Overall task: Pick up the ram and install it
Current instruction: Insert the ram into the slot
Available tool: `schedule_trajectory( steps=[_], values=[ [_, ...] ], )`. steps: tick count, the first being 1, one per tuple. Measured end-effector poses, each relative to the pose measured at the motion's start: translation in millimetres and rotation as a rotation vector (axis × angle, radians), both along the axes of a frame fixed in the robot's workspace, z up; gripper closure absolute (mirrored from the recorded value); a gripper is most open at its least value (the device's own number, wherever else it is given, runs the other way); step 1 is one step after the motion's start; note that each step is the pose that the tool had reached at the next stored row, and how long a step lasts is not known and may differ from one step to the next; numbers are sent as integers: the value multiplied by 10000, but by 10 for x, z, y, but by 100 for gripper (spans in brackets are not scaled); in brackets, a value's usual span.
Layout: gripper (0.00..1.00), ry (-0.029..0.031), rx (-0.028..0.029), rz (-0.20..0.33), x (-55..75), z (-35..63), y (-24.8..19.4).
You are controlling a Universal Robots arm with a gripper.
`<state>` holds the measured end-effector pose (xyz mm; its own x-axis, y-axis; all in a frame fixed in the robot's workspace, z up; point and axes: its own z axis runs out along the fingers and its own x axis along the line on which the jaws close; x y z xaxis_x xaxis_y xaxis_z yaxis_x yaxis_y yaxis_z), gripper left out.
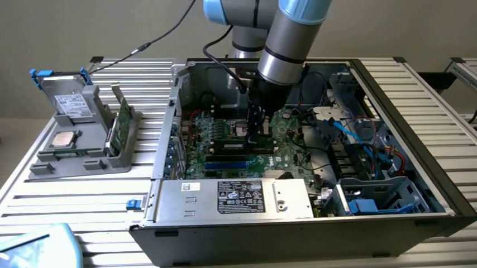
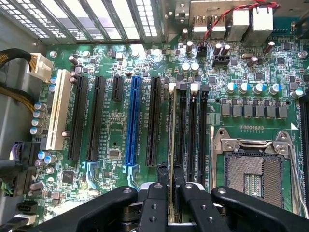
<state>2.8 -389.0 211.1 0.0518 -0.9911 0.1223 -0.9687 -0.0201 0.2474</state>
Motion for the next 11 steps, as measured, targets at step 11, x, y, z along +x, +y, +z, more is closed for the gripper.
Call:
schedule_trajectory(
  steps=[11],
  values=[
    [85,1,-9,0,0,-26,9]
  ],
)
